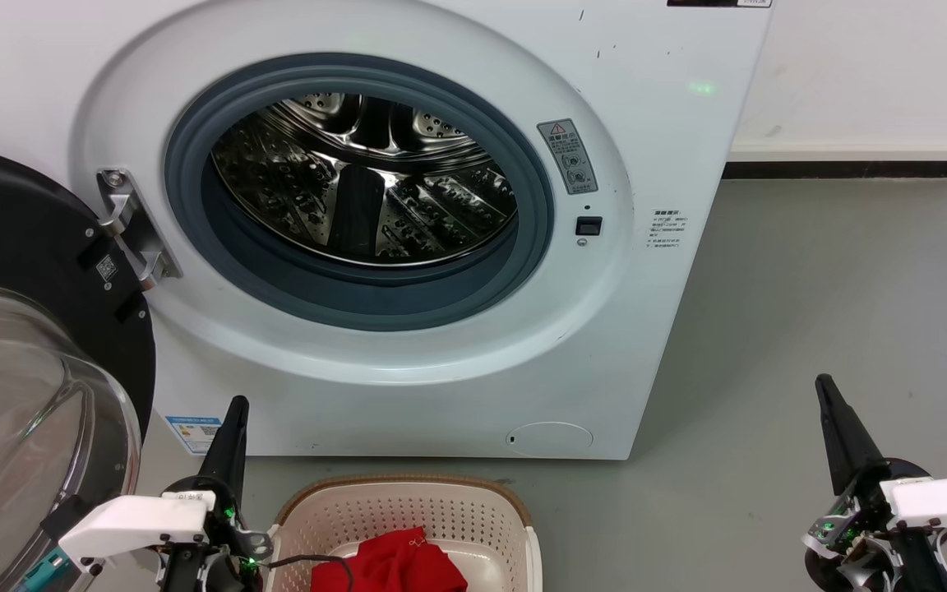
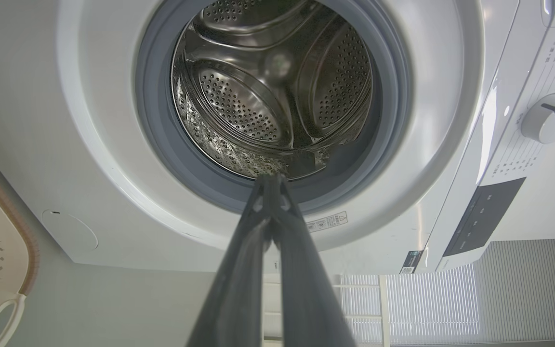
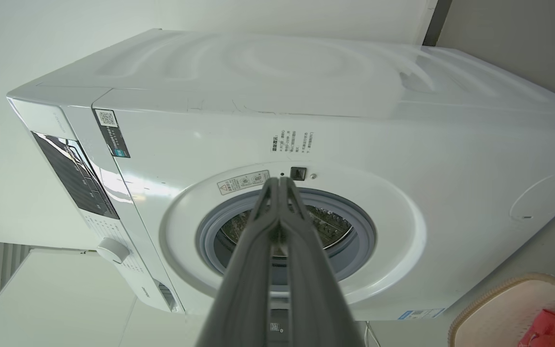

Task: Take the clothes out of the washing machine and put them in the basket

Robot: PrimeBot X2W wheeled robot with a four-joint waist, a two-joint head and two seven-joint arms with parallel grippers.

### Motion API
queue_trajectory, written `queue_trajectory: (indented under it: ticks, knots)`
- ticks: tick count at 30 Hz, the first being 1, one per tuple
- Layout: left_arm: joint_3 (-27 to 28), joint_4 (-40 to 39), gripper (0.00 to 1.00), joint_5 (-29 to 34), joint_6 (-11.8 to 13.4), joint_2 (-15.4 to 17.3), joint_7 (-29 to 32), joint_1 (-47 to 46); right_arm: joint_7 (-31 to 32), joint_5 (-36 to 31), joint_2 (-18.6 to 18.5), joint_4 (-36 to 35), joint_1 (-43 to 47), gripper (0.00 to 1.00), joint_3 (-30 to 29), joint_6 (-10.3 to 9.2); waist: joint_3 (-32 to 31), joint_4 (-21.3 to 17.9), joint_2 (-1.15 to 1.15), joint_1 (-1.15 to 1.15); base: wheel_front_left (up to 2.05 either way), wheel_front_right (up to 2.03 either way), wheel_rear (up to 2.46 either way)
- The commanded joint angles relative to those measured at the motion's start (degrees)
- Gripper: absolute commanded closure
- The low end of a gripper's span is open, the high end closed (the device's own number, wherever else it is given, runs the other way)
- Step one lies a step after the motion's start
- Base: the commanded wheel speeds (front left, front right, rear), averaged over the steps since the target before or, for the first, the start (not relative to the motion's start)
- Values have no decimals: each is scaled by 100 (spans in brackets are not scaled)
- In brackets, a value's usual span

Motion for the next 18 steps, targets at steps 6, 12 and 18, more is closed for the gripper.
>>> queue_trajectory:
  ticks: [6,12,18]
  knots:
    - [66,28,100,-309,-70,-17,90,-103,64,312,18,85,-149,100,-35,0,12,10,0,0,0,0,0]
    - [77,33,100,-397,-74,-19,116,-112,94,382,29,105,-165,100,-54,0,17,14,0,0,0,0,0]
    - [76,32,100,-397,-75,-19,115,-111,108,358,43,107,-168,100,-74,0,17,14,0,0,0,0,0]
